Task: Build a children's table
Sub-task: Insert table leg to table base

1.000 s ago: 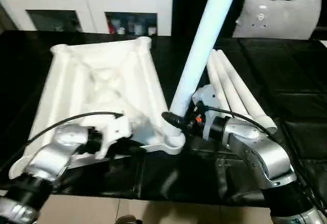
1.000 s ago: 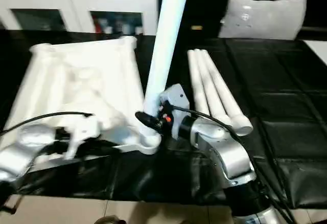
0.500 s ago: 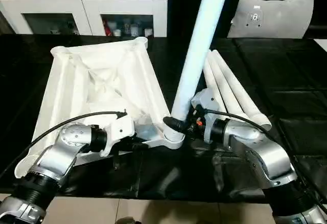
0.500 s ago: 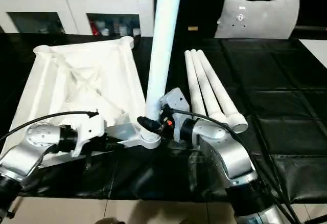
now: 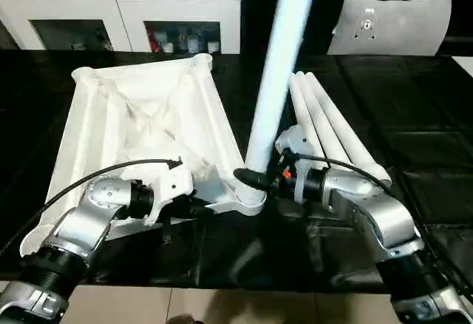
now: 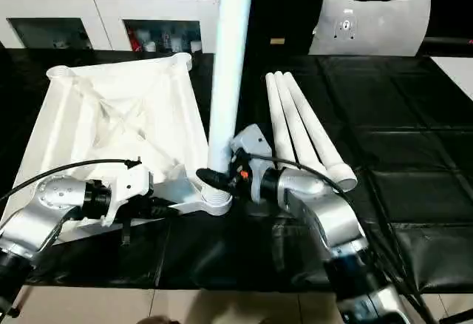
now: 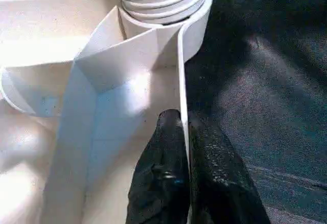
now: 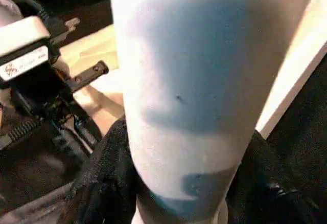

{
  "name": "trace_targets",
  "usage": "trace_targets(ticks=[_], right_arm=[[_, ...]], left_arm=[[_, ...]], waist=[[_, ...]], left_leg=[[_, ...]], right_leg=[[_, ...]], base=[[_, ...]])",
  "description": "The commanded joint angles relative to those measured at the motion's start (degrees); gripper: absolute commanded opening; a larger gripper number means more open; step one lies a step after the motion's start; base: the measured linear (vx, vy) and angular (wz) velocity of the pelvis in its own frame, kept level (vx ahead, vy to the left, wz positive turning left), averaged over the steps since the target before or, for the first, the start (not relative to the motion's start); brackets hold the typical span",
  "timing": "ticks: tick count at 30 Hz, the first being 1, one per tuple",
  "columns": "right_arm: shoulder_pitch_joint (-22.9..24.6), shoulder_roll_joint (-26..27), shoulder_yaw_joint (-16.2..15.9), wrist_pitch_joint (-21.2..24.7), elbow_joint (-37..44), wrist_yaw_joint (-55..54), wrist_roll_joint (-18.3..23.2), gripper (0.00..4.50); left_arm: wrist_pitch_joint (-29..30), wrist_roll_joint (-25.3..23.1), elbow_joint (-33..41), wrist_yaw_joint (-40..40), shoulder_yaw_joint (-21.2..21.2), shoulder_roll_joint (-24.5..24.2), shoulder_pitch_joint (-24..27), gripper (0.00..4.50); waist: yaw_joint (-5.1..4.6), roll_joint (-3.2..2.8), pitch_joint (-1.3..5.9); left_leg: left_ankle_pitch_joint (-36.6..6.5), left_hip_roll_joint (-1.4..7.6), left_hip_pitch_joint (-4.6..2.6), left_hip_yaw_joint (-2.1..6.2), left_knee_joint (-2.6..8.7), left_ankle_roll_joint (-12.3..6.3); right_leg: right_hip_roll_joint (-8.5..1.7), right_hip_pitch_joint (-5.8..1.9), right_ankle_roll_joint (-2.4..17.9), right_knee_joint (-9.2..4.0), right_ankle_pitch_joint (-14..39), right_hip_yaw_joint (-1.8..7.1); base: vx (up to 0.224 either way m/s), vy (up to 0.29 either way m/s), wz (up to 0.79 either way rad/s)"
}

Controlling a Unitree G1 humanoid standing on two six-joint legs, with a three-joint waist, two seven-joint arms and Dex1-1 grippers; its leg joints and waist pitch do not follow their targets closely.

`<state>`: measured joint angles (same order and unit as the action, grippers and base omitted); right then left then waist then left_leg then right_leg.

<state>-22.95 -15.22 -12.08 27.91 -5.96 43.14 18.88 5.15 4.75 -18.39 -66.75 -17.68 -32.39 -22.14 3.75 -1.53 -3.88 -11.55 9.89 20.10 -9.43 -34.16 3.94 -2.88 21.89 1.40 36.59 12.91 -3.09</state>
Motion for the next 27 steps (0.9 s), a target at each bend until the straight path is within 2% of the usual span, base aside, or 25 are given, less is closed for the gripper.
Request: trace_targets(ticks=[1, 3, 5, 9, 10, 11, 15, 18, 21, 22, 23, 24, 27], right_arm=[[1.3, -0.2, 0.4, 0.7, -3.6, -0.6, -0.6, 1.88], [3.1, -0.2, 1.2, 0.0, -3.7, -0.2, -0.1, 1.88], [4.9, -0.5, 1.0, -0.8, -3.1, 0.2, -0.2, 1.88], [7.6, -1.0, 0.7, -2.5, -1.3, 0.2, -0.7, 1.88], [8.3, -1.1, 0.6, -3.1, -0.8, 0.1, -1.0, 1.88], [9.0, -1.5, 0.2, -3.7, -0.1, 0.1, -1.5, 1.88], [10.5, -4.1, -3.1, -6.4, 2.6, 0.7, -5.0, 1.88], [9.7, -5.3, -5.5, -7.0, 2.8, 2.5, -7.1, 1.88], [9.0, -5.4, -6.3, -6.1, 2.8, 4.2, -6.4, 1.88], [8.5, -6.0, -7.9, -5.7, 2.3, 6.1, -6.7, 1.88], [8.1, -7.2, -10.1, -5.4, 2.3, 8.6, -6.8, 1.88], [8.1, -7.5, -10.8, -5.4, 2.3, 9.5, -6.7, 1.88], [8.2, -7.6, -11.6, -4.4, 2.0, 11.3, -5.8, 1.88]], left_arm=[[-0.5, 1.6, 0.8, -1.1, 0.2, 1.2, -0.5, 0.00], [-0.1, 1.7, 0.7, -0.7, 0.8, 1.2, -0.5, 0.00], [0.0, 1.7, 0.5, -0.5, 1.2, 1.3, -0.6, 0.00], [0.2, 1.9, 0.3, -0.2, 1.5, 1.4, -0.7, 0.00], [0.3, 1.9, 0.2, -0.2, 1.6, 1.4, -0.7, 0.00], [0.3, 1.9, 0.2, -0.3, 1.6, 1.4, -0.7, 0.00], [0.2, 1.5, 0.0, -0.7, 1.4, 1.3, -0.8, 0.00], [-0.1, 1.0, -0.1, -1.4, 0.9, 1.1, -1.0, 0.00], [0.0, 0.9, -0.2, -1.8, 0.9, 1.0, -1.3, 0.00], [-0.2, 0.7, -0.6, -2.0, 0.8, 1.0, -1.6, 0.00], [0.0, 0.6, -0.6, -2.3, 0.8, 0.9, -1.9, 0.00], [0.0, 0.5, -0.5, -2.5, 0.7, 0.8, -2.1, 0.00], [-0.1, 0.6, -0.7, -3.4, 0.6, 0.6, -2.7, 0.00]], waist=[[0.02, 0.41, 2.77], [0.00, 0.11, 2.67], [0.02, 0.30, 2.78], [0.15, -0.04, 2.69], [0.18, 0.11, 2.80], [0.28, -0.09, 2.75], [0.64, -0.15, 2.83], [0.76, -0.24, 2.64], [0.65, -0.18, 2.09], [0.61, -0.24, 2.19], [0.48, -0.06, 1.95], [0.50, -0.24, 1.80], [0.50, -0.11, 1.49]], left_leg=[[-10.4, 3.06, -0.02, 0.99, 4.31, -0.75], [-10.9, 3.08, -0.03, 1.02, 4.40, -0.66], [-10.6, 3.15, 0.03, 0.99, 4.41, -0.74], [-10.6, 3.15, 0.04, 0.95, 4.46, -1.08], [-10.4, 3.14, 0.02, 0.91, 4.44, -1.20], [-10.2, 3.14, -0.05, 0.84, 4.45, -1.31], [-8.8, 3.10, 0.12, 0.79, 4.47, -1.76], [-9.7, 3.07, 0.03, 0.75, 4.61, -1.79], [-11.4, 3.17, 0.05, 0.84, 4.90, -1.70], [-11.7, 3.24, -0.03, 0.93, 4.96, -1.72], [-11.8, 3.23, 0.02, 0.91, 5.02, -1.87], [-11.9, 3.26, 0.00, 0.96, 5.07, -1.92], [-11.9, 3.33, -0.12, 0.84, 5.15, -2.37]], right_leg=[[-5.50, -1.97, 9.1, -5.97, 17.9, 3.66], [-5.49, -1.89, 9.1, -6.00, 18.2, 3.62], [-5.51, -1.97, 9.3, -5.93, 17.0, 3.66], [-5.48, -1.93, 9.4, -5.93, 15.7, 3.66], [-5.47, -1.98, 9.5, -5.89, 15.1, 3.64], [-5.39, -1.89, 9.6, -5.96, 14.6, 3.63], [-5.33, -2.10, 9.3, -5.79, 12.2, 3.56], [-5.37, -1.95, 8.9, -6.10, 14.6, 3.56], [-5.40, -1.72, 8.3, -6.53, 18.2, 3.68], [-5.39, -1.77, 8.3, -6.46, 18.2, 3.68], [-5.27, -1.68, 8.4, -6.48, 17.8, 3.65], [-5.27, -1.64, 8.5, -6.47, 17.6, 3.66], [-5.34, -1.47, 8.9, -6.49, 16.4, 3.86]], base=[[0.000, 0.000, 0.00], [0.000, 0.000, 0.00], [0.000, 0.000, 0.00], [0.000, 0.000, 0.00], [0.000, 0.000, 0.00], [0.000, 0.000, 0.00], [0.000, 0.000, 0.00], [0.000, 0.000, 0.00], [0.000, 0.000, 0.00], [0.000, 0.000, 0.00], [0.000, 0.000, 0.00], [0.000, 0.000, 0.00], [0.000, 0.000, 0.00]])
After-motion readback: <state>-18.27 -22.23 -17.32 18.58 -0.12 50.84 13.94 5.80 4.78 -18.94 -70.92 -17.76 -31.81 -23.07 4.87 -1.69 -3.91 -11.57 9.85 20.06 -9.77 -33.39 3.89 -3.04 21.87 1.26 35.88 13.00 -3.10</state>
